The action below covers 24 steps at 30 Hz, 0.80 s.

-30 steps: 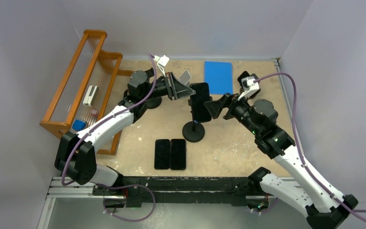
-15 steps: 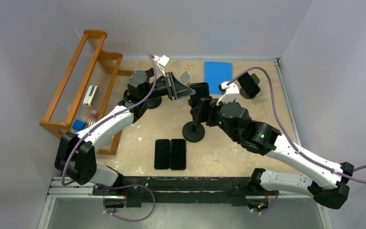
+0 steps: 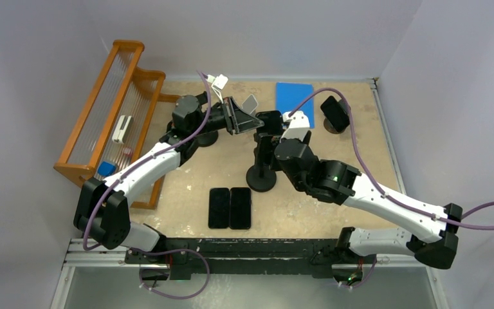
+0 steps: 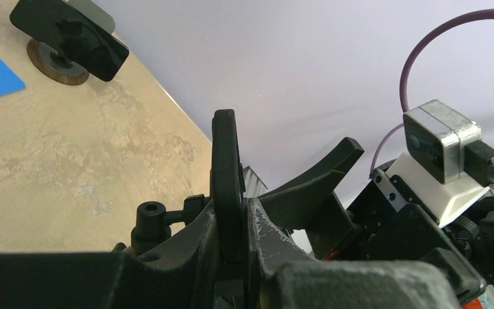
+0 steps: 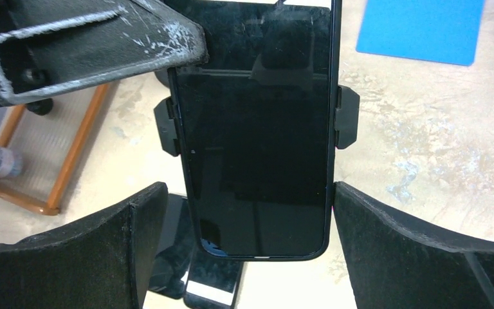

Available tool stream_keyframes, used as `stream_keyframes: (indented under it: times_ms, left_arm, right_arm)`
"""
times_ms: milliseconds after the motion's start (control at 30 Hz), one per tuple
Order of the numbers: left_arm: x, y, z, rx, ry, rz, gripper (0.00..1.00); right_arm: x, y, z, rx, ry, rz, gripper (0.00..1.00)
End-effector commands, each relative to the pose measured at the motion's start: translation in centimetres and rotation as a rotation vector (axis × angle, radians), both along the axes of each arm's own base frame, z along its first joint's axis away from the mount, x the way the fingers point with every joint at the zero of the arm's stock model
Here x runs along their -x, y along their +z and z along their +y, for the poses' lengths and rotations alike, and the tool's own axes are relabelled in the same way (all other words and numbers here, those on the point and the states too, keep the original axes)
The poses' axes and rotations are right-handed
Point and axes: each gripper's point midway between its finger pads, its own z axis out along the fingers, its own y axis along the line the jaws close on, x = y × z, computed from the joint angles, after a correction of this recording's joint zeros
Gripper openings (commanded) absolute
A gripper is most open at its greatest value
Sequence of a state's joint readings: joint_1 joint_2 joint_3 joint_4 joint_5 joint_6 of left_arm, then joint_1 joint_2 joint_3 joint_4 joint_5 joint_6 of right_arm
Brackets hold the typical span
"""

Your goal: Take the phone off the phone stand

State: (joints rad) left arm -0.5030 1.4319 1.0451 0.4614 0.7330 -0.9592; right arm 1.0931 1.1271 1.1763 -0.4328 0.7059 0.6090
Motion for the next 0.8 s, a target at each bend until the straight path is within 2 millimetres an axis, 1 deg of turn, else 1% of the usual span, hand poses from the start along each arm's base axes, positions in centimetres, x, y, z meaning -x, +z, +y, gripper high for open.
stream_keyframes:
  times_ms: [0, 67, 133, 300, 467, 633, 767]
  left_arm:
    - [-0.5, -1.7, 0.2, -0.045, 0.013, 0.023, 0.0]
    - [-0.4, -1.7, 0.2, -0.046, 0.011, 0.025, 0.0]
    - [-0.4, -1.6, 0.2, -0.045, 0.009, 0.025, 0.0]
    - [-0.3, -1.6, 0.3, -0.047, 0.005, 0.026, 0.0]
    - [-0.2, -1.5, 0.2, -0.048, 0.003, 0.027, 0.0]
    - [-0.3, -1.5, 0.2, -0.047, 0.004, 0.027, 0.0]
    - [-0.3, -1.5, 0.2, -0.046, 0.002, 0.028, 0.0]
  right_arm:
    - [-0.5, 0.6, -0.5, 0.038, -0.037, -0.025, 0.99]
    - [-0.5, 0.3, -0.8, 0.057, -0.043, -0.021, 0.99]
    - [-0.2, -0.1, -0.6, 0.063, -0.02, -0.006, 0.99]
    - [0.1, 0.7, -0.1, 0.07, 0.048, -0.038, 0.96]
    - [0.2, 0.9, 0.3, 0.106, 0.102, -0.052, 0.95]
    - [-0.1, 0.3, 0.3, 0.145, 0.108, -0.04, 0.95]
    - [-0.6, 0.3, 0.0, 0.148, 0.097, -0.041, 0.94]
